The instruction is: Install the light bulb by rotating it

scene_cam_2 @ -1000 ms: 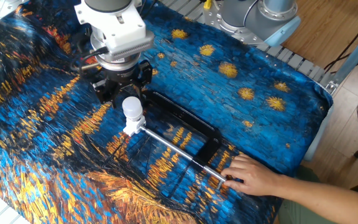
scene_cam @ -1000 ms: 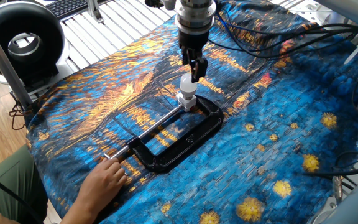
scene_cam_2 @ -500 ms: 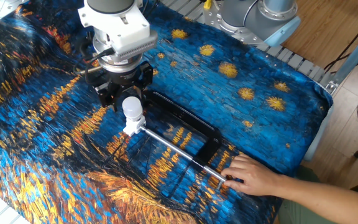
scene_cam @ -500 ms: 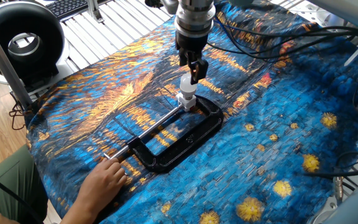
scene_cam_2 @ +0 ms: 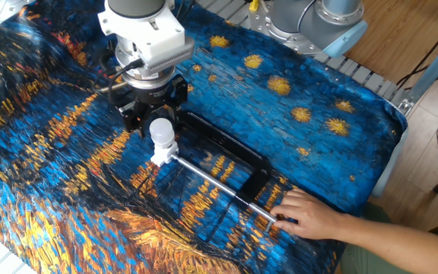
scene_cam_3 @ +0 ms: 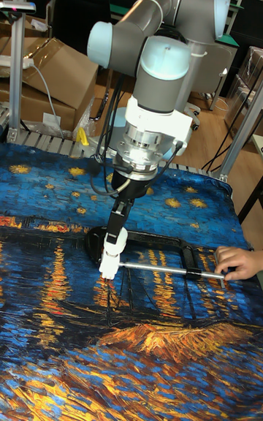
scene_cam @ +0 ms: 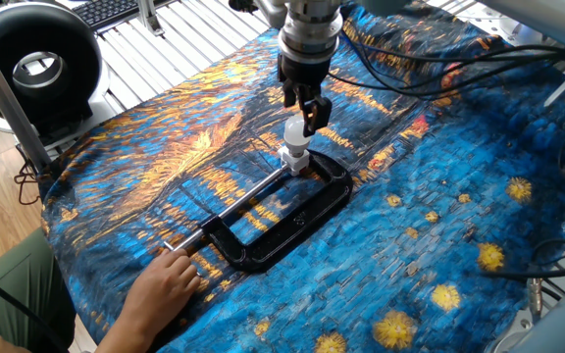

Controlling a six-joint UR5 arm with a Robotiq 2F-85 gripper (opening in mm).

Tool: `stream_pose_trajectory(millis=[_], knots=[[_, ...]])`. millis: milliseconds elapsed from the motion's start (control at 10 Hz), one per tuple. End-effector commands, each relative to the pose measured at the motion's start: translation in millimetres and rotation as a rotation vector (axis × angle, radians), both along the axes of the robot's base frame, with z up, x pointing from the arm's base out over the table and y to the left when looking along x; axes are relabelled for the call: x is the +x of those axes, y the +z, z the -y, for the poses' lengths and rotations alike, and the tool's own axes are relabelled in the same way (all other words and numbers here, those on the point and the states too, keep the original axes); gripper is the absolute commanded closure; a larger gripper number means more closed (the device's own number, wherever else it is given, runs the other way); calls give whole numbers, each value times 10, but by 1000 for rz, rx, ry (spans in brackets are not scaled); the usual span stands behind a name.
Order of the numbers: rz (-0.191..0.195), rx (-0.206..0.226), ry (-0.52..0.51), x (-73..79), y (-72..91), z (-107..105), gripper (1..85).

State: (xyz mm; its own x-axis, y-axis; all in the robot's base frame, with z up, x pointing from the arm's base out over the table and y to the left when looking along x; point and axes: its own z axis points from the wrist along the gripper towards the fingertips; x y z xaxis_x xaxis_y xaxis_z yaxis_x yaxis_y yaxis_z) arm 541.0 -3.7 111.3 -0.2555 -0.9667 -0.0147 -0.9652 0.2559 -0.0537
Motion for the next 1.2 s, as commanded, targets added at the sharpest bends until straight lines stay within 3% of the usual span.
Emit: stream_pose_trajectory(millis=[0,800,1100], knots=[[9,17,-3,12,-23,-20,160],[35,22,-32,77,-77,-22,190],[34,22,-50,71,-86,-25,247]])
